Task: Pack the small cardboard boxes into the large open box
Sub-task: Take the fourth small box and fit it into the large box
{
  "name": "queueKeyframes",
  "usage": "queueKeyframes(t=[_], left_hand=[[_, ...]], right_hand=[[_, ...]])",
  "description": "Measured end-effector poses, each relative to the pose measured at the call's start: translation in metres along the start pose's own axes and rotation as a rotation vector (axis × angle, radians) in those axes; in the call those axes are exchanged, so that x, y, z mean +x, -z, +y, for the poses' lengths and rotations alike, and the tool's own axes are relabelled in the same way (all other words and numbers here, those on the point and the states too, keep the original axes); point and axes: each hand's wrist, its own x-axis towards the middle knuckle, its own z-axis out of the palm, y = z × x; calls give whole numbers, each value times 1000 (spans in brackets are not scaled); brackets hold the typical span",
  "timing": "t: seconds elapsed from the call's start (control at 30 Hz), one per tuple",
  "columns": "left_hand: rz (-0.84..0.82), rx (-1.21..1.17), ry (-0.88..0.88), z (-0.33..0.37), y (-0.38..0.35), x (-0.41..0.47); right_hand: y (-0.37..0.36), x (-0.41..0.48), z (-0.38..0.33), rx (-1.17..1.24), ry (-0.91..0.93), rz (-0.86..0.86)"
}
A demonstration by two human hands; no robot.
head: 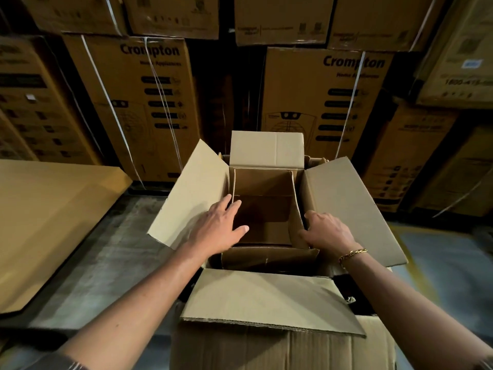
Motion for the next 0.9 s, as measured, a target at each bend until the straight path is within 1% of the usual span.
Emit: queueKeyframes(t=[0.17,0.43,0.6,0.9], left_hand=[[-59,10,3,-2,-4,4],[-85,28,-12,-8,-11,7],[-77,40,-22,-9,-14,6],[-67,58,-29,-8,-13,6]], right_hand=[[1,-3,4,-1,-28,9],[-4,-3,8,7,-42,71],[-6,-3,11,13,-50,98],[-6,-2,16,6,-6,112]])
